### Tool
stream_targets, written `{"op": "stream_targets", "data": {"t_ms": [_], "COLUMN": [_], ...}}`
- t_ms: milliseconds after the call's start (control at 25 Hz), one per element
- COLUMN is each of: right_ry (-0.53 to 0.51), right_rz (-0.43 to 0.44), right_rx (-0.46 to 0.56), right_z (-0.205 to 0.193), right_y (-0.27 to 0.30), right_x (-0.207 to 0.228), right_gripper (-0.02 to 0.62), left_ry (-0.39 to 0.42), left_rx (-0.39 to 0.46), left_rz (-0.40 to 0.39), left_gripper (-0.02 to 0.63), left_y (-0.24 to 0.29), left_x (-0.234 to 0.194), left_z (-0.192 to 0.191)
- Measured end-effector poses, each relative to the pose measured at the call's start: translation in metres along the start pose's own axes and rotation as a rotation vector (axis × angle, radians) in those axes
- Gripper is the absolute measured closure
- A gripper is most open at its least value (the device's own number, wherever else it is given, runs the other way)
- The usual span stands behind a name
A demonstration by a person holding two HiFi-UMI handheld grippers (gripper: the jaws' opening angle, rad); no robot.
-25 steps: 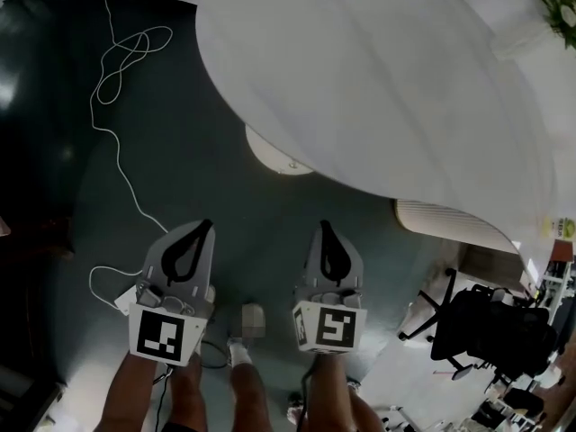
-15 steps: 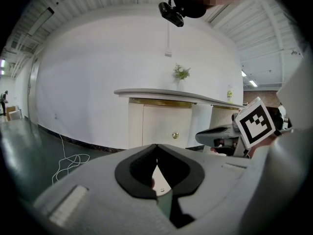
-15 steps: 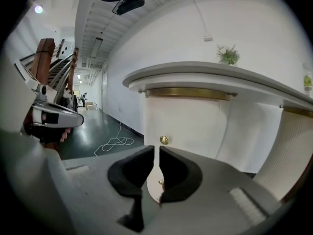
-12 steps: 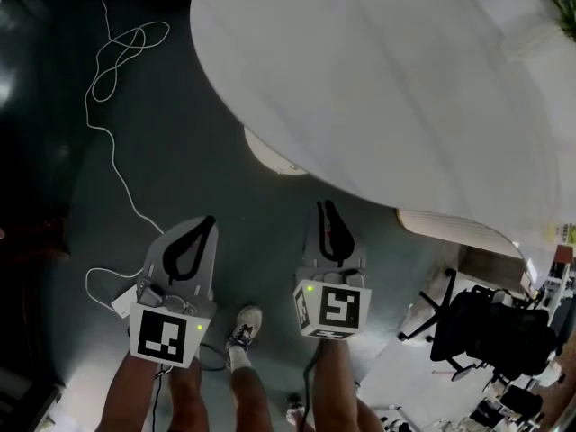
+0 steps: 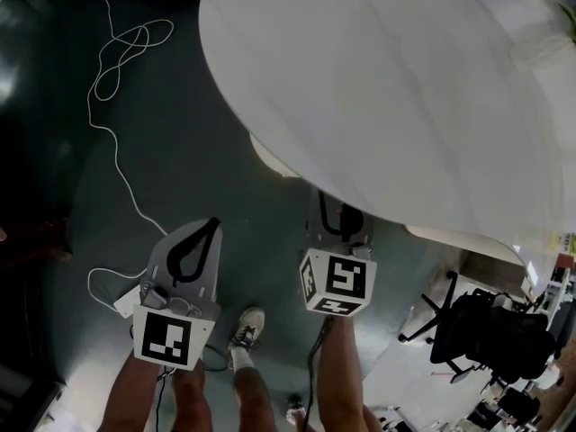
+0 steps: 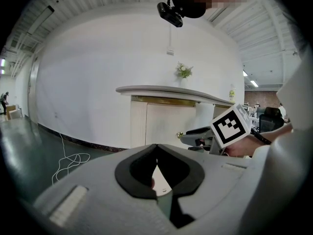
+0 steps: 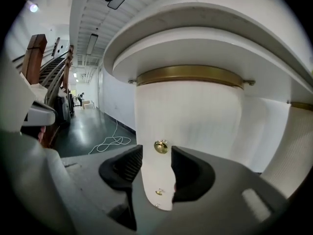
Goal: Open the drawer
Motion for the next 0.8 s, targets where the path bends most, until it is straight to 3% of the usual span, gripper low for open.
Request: {"op": "stream_targets", "data": {"t_ms": [640, 800], "right_ry": [-0.024, -0.035], "right_rz": [-0.031, -0.074], "right_rx": [-0.013, -0.013], "right_z": [0.004, 0.004], "right_y": [0.025, 0.026], "right_x": [-0.007, -0.008], "right_gripper": [0.411, 0.453], "left_ry": [-0.046, -0.057], "left_rx": [-0.028, -0.033], "left_rz": [-0.001, -0.002], "left_gripper": [0.595, 0.595], "left_y": [0.003, 0.003], "left_x": [-0.014, -0.019], "left_z": [-0.011, -0.012]}}
Point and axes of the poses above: the fingertips, and each gripper's own axes: y forward along the fingers, x to its right, z out of its top, the point moved 8 cm from there along -y, backward along the fingers, and after that the axes turned 7 degrees about -z, right-handed, at the moved point
